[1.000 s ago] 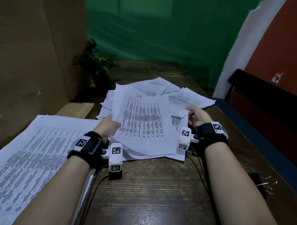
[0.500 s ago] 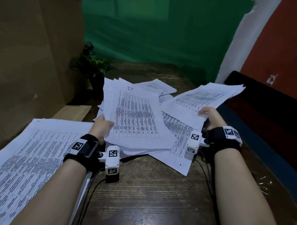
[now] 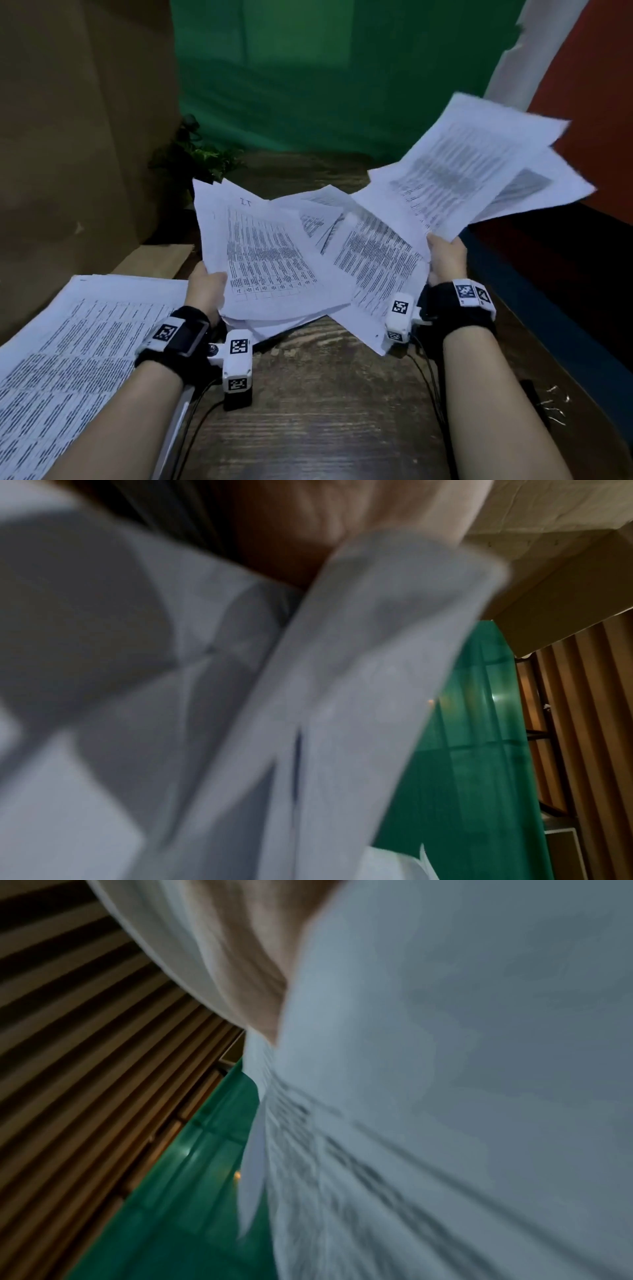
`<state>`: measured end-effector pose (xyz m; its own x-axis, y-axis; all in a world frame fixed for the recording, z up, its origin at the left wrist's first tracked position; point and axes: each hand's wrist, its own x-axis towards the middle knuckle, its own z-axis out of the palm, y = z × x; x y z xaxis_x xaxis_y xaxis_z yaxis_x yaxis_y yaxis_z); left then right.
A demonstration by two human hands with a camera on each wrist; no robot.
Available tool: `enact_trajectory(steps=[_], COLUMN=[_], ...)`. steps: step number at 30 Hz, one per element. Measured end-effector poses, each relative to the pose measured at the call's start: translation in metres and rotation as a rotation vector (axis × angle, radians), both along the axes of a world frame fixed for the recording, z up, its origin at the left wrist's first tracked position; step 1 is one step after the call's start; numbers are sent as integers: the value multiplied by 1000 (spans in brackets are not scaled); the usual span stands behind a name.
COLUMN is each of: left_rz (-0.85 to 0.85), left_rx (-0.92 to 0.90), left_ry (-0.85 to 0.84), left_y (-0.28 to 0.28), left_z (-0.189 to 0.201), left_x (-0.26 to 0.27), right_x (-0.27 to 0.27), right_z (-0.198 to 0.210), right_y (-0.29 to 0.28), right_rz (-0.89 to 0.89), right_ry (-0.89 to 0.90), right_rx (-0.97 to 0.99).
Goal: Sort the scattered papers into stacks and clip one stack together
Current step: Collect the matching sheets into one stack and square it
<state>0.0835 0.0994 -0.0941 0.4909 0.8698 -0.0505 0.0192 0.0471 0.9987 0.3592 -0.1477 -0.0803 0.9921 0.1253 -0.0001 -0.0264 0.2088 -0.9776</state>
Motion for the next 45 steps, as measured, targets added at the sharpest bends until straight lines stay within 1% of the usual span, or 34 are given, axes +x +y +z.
enact_trajectory(steps=[2, 3, 5, 6, 7, 10, 11, 13, 15, 16, 17, 18, 19, 20, 21, 22, 25, 27, 29, 30, 32, 34, 35, 36, 38, 40, 41, 45], left_rz=[-17, -18, -14, -18, -22, -64, -73, -116, -152, -160, -181, -192, -207, -202, -237, -272, -374, -432, -414, -435, -411, -413, -454, -508, -555, -569, -577, -608], left_rx=[-7, -10, -6, -8, -11, -25, -18, -12, -46, -60, -73, -129, -148, -228, -261, -193, -127, -213, -216, -229, -227, -253, -227, -148, 17, 82, 91, 106], left_ry=[1, 11, 31, 26, 34, 42, 40, 41, 40, 40, 32, 26, 56, 60, 28, 49, 154, 148, 167, 150, 166, 190, 220, 279, 325, 314, 298, 284], left_y=[-2, -2, 2, 3, 3, 3, 0, -5, -10, -11, -14, -12, -13, -11, -11, -10, -10, -13, -15, -10, 0, 2, -3, -8, -12, -13, -12, -12], left_z=[0, 0, -2, -3, -2, -1, 1, 6, 9, 11, 13, 13, 14, 13, 13, 12, 8, 9, 4, -2, -8, -7, -2, 3, 4, 4, 3, 5], left_x=[0, 0, 0, 0, -1, -1, -1, -3, -3, -3, -5, -4, -5, -5, -7, -5, -3, -3, -3, -1, 0, -1, -2, -2, 1, 1, 0, -2], right_x=[0, -1, -11, -13, -28, -63, -76, -86, -87, -82, -78, -74, -69, -67, -65, -61, -53, -53, -58, -63, -68, -71, -74, -74, -70, -60, -54, -34], right_z=[6, 8, 14, 16, 28, 58, 65, 73, 73, 72, 70, 67, 64, 60, 55, 51, 37, 27, 17, 14, 8, 4, 4, 5, 7, 5, 4, 10], right_y=[-6, -8, -12, -13, -15, -21, -21, -17, -6, 2, 9, 14, 18, 22, 22, 21, 22, 28, 37, 40, 46, 51, 52, 54, 57, 56, 54, 28], right_rz=[30, 69, 189, 216, 254, 397, 417, 477, 523, 526, 516, 488, 490, 504, 504, 502, 458, 453, 446, 438, 424, 422, 412, 388, 329, 244, 172, -204], right_ry=[68, 124, 166, 183, 200, 195, 180, 135, 183, 224, 248, 245, 239, 228, 209, 183, 108, 93, 87, 93, 124, 138, 130, 132, 125, 135, 128, 137], right_rx=[100, 157, 317, 367, 393, 555, 616, 663, 584, 521, 413, 292, 202, 124, 68, 34, -29, -74, -113, -108, -50, 9, 23, 21, 21, 30, 32, 113])
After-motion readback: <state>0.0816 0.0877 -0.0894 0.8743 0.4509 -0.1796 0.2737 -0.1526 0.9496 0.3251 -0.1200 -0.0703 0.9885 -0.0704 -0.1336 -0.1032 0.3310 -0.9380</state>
